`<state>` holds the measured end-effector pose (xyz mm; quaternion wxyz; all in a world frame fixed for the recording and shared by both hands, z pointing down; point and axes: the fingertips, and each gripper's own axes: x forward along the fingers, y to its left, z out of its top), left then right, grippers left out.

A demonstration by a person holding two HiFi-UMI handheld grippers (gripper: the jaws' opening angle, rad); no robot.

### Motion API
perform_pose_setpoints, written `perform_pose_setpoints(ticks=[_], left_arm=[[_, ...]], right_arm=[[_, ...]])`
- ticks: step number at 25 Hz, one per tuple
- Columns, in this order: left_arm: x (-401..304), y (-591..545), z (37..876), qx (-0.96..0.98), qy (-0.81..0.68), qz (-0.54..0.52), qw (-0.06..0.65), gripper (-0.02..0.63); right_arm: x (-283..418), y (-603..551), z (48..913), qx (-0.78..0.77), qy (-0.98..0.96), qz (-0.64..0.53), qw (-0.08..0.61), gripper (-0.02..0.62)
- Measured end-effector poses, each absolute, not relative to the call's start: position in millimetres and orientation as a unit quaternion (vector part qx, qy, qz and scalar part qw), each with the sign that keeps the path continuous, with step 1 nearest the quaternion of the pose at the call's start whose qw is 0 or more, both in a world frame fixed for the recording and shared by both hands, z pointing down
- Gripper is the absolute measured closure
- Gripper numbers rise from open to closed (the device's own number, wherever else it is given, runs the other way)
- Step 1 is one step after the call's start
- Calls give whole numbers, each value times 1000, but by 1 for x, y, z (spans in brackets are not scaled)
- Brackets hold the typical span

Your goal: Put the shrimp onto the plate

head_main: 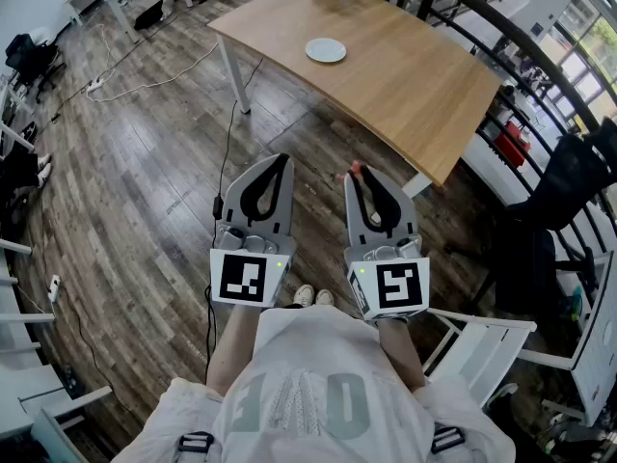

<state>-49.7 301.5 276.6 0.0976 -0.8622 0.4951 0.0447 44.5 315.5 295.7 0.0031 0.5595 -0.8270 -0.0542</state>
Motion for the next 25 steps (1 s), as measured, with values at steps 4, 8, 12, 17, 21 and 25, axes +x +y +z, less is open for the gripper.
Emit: perform_pose_setpoints(ticks=[4, 8, 12, 17, 21, 25], left_arm=[[-54, 294, 278, -863, 492, 51, 97, 599], [-58, 285, 280, -867, 487, 55, 92, 598], [-70, 277, 282, -869, 484, 63, 82, 600], [-87, 262, 292, -869, 486, 61, 70, 599], [-96, 245, 296, -866, 493, 60, 58, 599], [-101, 227, 288, -862, 499, 61, 62, 599]], right_arm=[[43, 310, 296, 559, -827, -61, 9, 526], [41, 302, 302, 568, -821, -53, 12, 525], [35, 295, 308, 574, -817, -49, 13, 525], [29, 285, 308, 576, -816, -51, 4, 525], [32, 272, 311, 577, -815, -48, 14, 525], [35, 253, 308, 569, -821, -49, 25, 525]])
